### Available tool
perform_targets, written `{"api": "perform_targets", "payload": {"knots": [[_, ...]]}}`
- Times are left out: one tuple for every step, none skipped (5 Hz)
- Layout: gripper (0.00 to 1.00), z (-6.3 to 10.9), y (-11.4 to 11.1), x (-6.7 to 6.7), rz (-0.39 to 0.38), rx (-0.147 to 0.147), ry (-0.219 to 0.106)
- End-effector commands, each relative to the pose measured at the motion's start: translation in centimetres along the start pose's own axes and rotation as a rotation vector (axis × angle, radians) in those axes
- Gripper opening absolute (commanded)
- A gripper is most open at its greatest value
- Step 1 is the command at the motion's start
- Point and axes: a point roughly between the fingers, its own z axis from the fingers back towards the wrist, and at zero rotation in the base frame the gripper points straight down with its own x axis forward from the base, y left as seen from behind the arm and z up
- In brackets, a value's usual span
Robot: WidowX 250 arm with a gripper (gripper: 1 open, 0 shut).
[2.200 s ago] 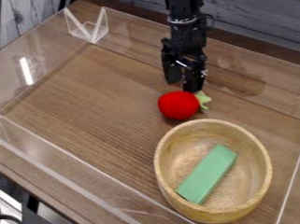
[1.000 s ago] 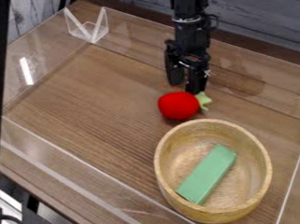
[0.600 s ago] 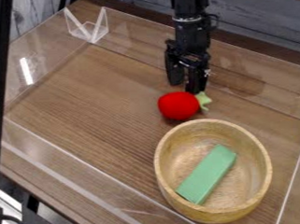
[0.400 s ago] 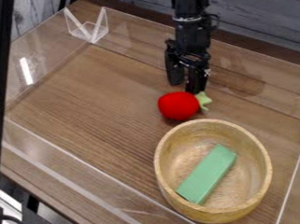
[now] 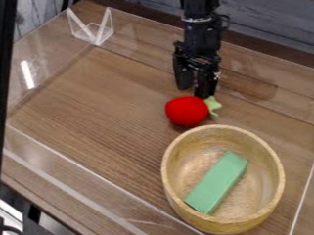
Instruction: Move the red object to the right side of the table
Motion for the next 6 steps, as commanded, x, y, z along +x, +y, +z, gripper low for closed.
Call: {"api": "perform_targets", "payload": {"knots": [[1.00,0.1,-0.8,0.3,-0.024,-0.001,0.008],[1.00,0.9,-1.0,0.1,-0.020,0.012,-0.012],[1.00,1.5,-1.1,-0.1,-0.016,0.022,-0.027],[1.00,2.2,-1.2,-0.3,-0.012,0.034,-0.042],[1.00,2.8,-1.3,-0.5,-0.007,0.048,-0.062],[1.00,3.4,-1.4,-0.7,-0.002,0.061,-0.080]]}}
